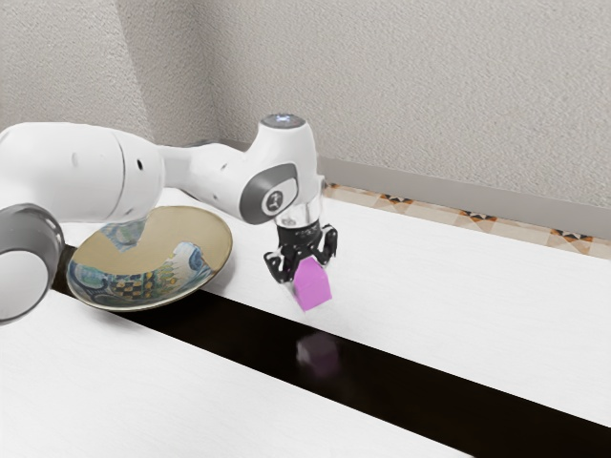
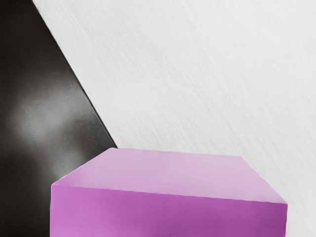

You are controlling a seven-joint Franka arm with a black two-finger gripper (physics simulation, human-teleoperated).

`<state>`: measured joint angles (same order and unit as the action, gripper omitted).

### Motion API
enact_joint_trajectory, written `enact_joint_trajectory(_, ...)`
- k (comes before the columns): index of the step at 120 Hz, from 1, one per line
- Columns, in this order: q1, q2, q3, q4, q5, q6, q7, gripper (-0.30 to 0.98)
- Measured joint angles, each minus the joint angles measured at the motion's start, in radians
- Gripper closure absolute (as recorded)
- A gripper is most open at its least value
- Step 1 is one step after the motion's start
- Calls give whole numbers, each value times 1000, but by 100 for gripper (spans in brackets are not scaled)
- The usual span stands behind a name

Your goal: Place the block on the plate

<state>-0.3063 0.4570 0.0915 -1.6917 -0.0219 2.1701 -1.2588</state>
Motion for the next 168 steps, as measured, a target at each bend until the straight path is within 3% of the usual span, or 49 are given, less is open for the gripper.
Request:
enact_joint_trajectory(16,63,-90,26,-4,30,-43,-3,35)
enact_joint_trajectory(41,271,-143,30,-20,49,-104,0,35)
enact_joint_trajectory(87,439,-60,31,-40,46,-119,4,35)
enact_joint_trajectory(102,451,-47,38,-40,42,-113,5,34)
enact_joint_trajectory(118,452,-45,40,-43,36,-108,9,18)
enact_joint_trajectory(138,446,-52,40,-47,31,-107,13,8)
enact_joint_trajectory(168,256,-328,4,-29,99,-267,115,2)
